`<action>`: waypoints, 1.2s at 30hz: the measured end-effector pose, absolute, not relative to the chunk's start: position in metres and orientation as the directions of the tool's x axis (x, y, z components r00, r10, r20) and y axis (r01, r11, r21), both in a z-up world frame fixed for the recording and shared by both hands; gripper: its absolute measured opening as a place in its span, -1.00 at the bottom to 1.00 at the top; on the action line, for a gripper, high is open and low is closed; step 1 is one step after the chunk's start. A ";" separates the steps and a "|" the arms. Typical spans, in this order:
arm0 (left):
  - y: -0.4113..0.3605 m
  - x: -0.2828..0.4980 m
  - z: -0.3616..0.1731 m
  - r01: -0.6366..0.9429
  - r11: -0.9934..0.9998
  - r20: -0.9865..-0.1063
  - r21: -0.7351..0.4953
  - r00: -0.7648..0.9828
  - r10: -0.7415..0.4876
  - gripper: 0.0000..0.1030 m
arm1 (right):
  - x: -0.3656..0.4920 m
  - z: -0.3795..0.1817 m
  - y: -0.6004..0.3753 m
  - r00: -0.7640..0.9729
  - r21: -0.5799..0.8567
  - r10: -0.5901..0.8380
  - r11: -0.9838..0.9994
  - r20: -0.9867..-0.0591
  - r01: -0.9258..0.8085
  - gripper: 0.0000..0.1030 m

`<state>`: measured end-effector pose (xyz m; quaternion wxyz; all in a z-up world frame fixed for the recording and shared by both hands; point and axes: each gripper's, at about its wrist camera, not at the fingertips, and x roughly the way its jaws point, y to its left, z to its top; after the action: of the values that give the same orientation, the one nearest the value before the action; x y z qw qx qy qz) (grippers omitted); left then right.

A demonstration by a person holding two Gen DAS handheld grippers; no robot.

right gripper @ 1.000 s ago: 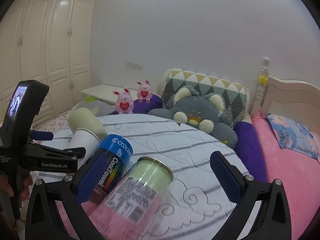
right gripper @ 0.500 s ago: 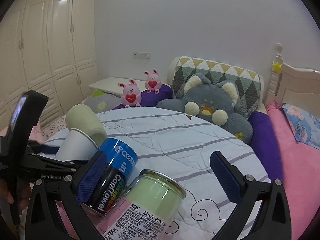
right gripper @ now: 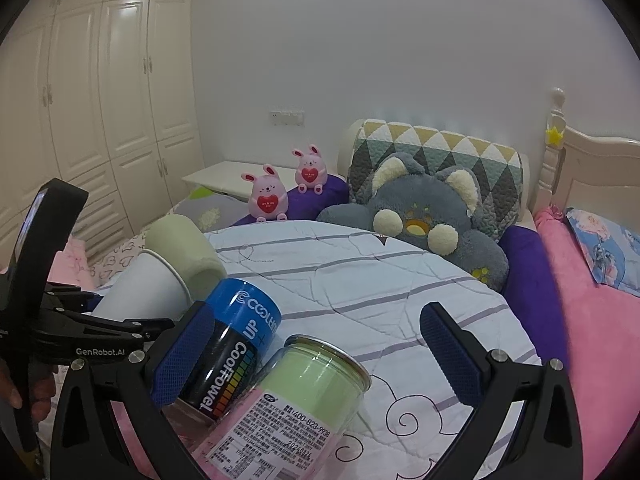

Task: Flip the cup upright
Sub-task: 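Lift the white cup with the left gripper and rotate it upright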

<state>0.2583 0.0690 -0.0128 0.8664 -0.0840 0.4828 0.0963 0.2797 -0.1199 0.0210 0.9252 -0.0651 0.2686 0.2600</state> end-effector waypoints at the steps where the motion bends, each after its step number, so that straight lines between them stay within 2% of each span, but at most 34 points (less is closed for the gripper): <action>1: 0.069 0.256 -0.009 -0.252 0.967 -0.847 -0.041 0.522 0.100 0.21 | 0.278 0.022 -0.119 0.721 0.019 0.447 0.856 -0.530 -0.517 1.00; 13: 0.066 0.222 0.015 -0.221 0.973 -0.825 -0.070 0.562 0.068 0.21 | 0.247 0.041 -0.121 0.743 0.005 0.435 0.865 -0.509 -0.502 1.00; 24: 0.029 0.144 0.038 -0.100 0.991 -0.783 -0.084 0.622 -0.003 0.21 | 0.169 0.060 -0.146 0.806 -0.032 0.326 0.920 -0.494 -0.391 1.00; 30: 0.007 0.103 0.031 -0.032 0.996 -0.782 -0.080 0.622 -0.043 0.22 | 0.116 0.047 -0.164 0.822 -0.045 0.241 0.950 -0.516 -0.308 1.00; 36: -0.015 0.074 0.014 0.023 0.997 -0.789 -0.072 0.610 -0.071 0.22 | 0.085 0.025 -0.182 0.801 0.010 0.224 0.965 -0.555 -0.264 1.00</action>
<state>0.0743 -0.0149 0.0145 0.8969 -0.0271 0.4407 -0.0264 0.0850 -0.1821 0.0246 0.9483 -0.0339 0.2882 0.1286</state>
